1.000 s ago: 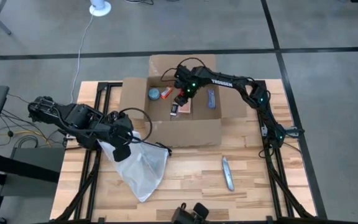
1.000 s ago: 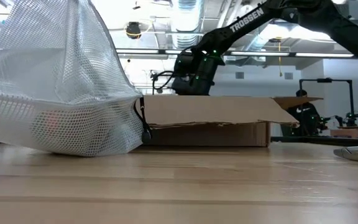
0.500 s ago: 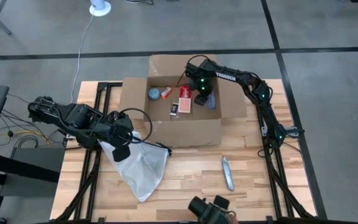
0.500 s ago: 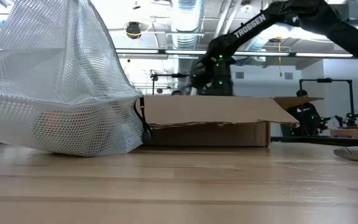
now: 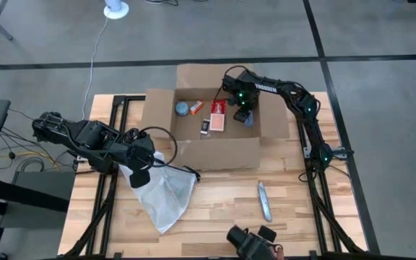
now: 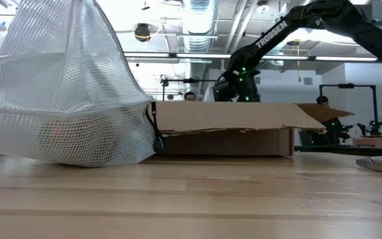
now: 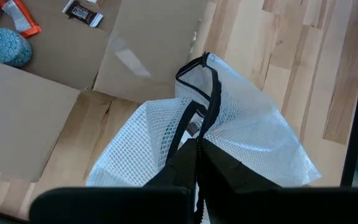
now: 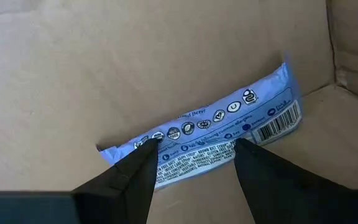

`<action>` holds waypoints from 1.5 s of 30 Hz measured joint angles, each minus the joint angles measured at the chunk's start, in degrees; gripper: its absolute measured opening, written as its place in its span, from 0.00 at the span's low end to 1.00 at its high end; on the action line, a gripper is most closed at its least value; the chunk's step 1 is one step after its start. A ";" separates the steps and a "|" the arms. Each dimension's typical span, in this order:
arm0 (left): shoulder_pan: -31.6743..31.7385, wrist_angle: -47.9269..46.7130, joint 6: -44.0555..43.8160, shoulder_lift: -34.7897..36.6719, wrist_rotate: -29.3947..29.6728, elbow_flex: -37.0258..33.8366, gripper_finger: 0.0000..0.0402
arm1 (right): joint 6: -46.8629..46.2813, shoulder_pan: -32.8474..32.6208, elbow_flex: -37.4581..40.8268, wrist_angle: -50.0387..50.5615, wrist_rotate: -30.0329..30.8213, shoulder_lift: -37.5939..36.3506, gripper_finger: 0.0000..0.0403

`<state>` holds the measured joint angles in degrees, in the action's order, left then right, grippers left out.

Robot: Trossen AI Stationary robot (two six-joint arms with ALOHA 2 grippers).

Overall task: Unpack boxes
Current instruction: Put the blue snack bar into the transparent zip bag

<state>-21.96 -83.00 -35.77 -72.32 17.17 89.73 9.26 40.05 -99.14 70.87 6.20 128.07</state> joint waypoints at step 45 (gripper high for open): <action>-0.02 2.40 2.84 0.00 -0.09 0.00 0.00 | 0.39 -4.81 -4.71 0.85 -6.51 -5.46 0.00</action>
<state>-21.97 -80.60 -32.92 -72.32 17.08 89.73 9.65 35.24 -103.85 71.72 -0.32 122.61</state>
